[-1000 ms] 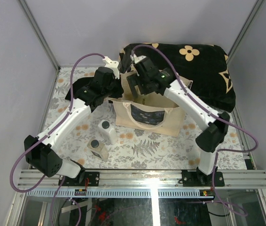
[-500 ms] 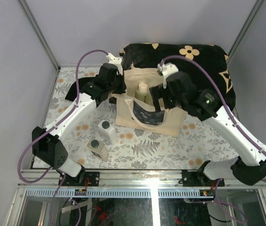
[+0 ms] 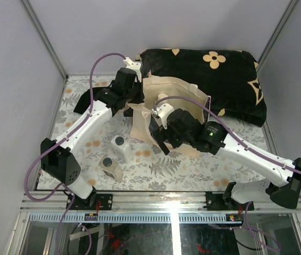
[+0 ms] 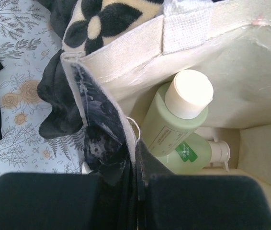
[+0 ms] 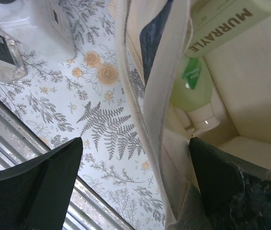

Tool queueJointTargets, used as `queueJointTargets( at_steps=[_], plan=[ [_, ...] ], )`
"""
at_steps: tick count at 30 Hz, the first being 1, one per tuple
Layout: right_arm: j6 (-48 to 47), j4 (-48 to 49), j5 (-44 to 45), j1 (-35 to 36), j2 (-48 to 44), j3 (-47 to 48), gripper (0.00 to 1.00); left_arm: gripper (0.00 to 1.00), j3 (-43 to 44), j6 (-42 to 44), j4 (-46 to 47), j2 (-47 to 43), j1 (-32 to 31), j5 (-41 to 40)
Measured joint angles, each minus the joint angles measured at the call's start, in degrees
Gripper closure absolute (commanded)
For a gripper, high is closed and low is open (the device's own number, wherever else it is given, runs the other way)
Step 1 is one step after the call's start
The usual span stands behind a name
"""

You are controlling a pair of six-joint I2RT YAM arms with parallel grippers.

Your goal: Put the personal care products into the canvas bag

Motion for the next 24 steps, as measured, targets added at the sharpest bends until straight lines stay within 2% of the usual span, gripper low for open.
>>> queueJointTargets(
  at_steps=[6,11,16,19,24],
  plan=[
    [-2.4,2.9,-1.2,2.2,2.6,0.3,0.0,1.0,1.4,0.0,-2.4,0.3,1.1,-0.4],
    [-4.4,0.4,1.2,4.9,7.0,8.1,0.0,1.0,1.4,0.0,-2.2,0.4,1.9,-0.8],
    [-6.6,-3.7,7.6,5.2,7.2,17.3,0.0,1.0,0.9,-0.1,-1.2,0.4,2.0,-0.8],
    [-6.8,-5.2,8.5,5.2,7.1,22.0,0.0,1.0,0.7,-0.1,-0.7,0.4,2.0,-0.8],
    [-6.7,-5.1,5.4,6.0,6.0,19.3,0.0,1.0,0.7,-0.1,-0.5,0.4,2.1,-0.8]
  ],
)
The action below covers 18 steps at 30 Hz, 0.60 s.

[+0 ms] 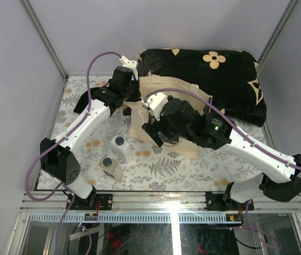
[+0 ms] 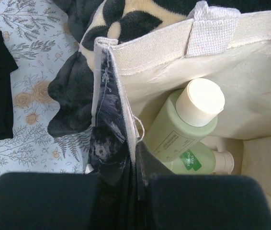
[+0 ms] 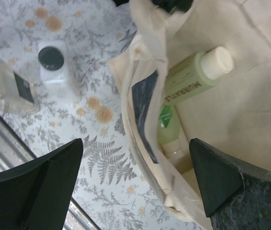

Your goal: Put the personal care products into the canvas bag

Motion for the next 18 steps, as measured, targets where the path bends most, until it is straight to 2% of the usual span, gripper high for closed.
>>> queueJointTargets(
  at_steps=[7,18],
  plan=[
    [0.4,2.2,-7.0,3.8,0.7,-11.1,0.0,1.0,1.2,0.0,0.0,1.2,1.2,0.2],
    [-1.9,14.5,-13.0,4.8,7.1,-17.2,0.0,1.0,4.4,0.0,-2.0,2.8,2.4,1.9]
  ],
)
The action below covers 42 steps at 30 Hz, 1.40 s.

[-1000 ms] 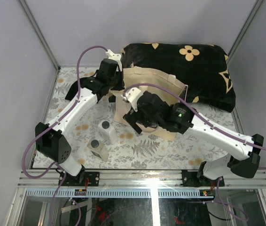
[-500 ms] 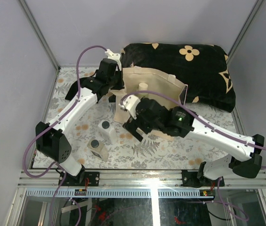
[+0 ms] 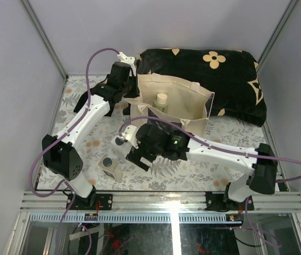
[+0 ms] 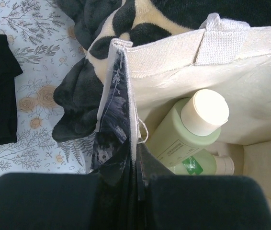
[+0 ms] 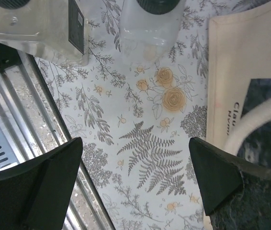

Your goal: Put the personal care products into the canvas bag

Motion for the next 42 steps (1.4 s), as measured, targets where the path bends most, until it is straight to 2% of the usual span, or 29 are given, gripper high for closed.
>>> queueJointTargets(
  at_steps=[6,15,25,34,42],
  plan=[
    [-1.9,5.4,-2.3,0.0,7.3,-0.9,0.01,1.0,0.0,0.0,0.0,0.0,0.1,0.3],
    [-4.2,12.6,-3.4,0.0,10.0,-1.1,0.01,1.0,0.1,0.0,-0.5,0.0,0.2,0.5],
    [-5.7,17.4,-1.8,0.0,18.3,-0.5,0.01,1.0,0.1,0.1,-1.7,-0.9,0.2,0.5],
    [-6.1,20.9,3.3,0.0,19.4,1.7,0.01,1.0,0.1,0.7,-2.7,-1.7,0.2,0.5],
    [-5.8,22.6,3.2,-0.3,20.8,3.8,0.0,1.0,0.1,1.3,-2.9,-1.9,0.2,0.6]
  ],
)
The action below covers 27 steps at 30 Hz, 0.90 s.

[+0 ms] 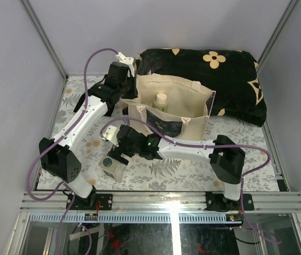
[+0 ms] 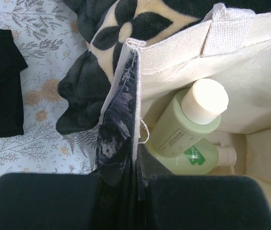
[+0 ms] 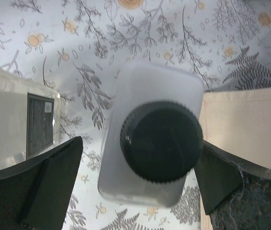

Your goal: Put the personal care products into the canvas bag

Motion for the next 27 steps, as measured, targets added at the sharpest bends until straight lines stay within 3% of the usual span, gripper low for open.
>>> queueJointTargets(
  at_steps=[4,7,8,9,11,19,27],
  plan=[
    [0.1,0.9,-0.6,0.0,1.6,0.9,0.1,1.0,-0.1,0.0,0.1,0.0,0.0,0.0],
    [0.1,0.5,-0.9,-0.1,3.3,2.7,0.33,1.0,-0.3,0.0,0.2,0.0,0.1,0.0],
    [0.0,0.3,-1.0,-0.1,4.0,3.5,0.44,1.0,-0.3,0.0,0.2,0.0,0.2,0.1],
    [0.1,-0.1,-1.1,-0.2,5.3,5.7,0.77,1.0,-0.4,0.0,0.1,-0.2,0.3,0.2],
    [0.3,-0.6,-1.4,-0.2,5.2,5.7,0.98,1.0,-0.4,0.0,0.1,-0.3,0.4,0.2],
    [1.3,-5.5,-0.3,-0.2,2.6,4.7,1.0,1.0,-0.6,0.0,0.1,-0.5,0.5,0.2],
    [7.0,-19.2,4.9,-0.2,-11.3,-4.1,1.0,1.0,-0.6,0.0,-0.1,-0.5,0.9,0.3]
  ],
)
